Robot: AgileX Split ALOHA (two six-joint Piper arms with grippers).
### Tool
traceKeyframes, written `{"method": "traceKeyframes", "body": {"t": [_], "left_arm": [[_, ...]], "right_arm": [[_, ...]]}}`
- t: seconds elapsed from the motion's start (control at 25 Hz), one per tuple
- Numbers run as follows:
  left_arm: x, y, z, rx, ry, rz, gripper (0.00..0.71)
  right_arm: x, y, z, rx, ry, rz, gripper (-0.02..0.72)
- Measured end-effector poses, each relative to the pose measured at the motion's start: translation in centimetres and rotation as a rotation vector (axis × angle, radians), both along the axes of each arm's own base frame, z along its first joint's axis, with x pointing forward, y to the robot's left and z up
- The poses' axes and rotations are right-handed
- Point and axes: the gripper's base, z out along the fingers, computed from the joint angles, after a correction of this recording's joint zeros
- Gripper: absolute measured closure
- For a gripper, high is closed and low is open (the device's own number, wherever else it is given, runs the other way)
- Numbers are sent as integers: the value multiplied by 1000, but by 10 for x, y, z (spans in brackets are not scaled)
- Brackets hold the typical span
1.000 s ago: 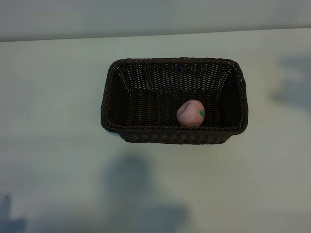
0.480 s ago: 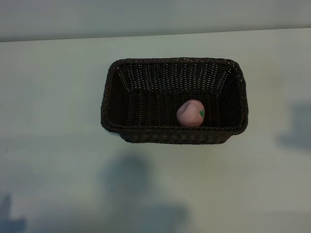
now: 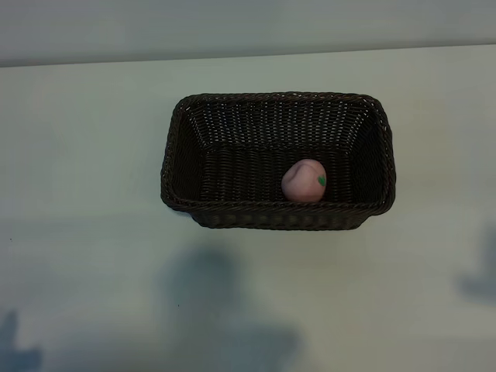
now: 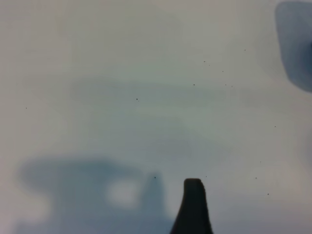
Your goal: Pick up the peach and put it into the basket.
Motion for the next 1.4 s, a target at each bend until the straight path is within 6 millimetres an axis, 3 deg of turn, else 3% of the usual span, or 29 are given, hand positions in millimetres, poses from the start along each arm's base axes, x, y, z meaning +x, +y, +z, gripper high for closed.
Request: {"method": "traceKeyframes", "body": {"t": [0.4,0.72,1.4], "left_arm": [[0,0,0,0,0,0,118],[0,0,0,0,0,0,118],[0,0,0,0,-1,0,118]], "right_arm": [[-15,-1,-44,-7,3,-35,122],[-24,-1,-69,-19,-7,-46,122],[-28,-1,-76,-23,24,-55,128]]}}
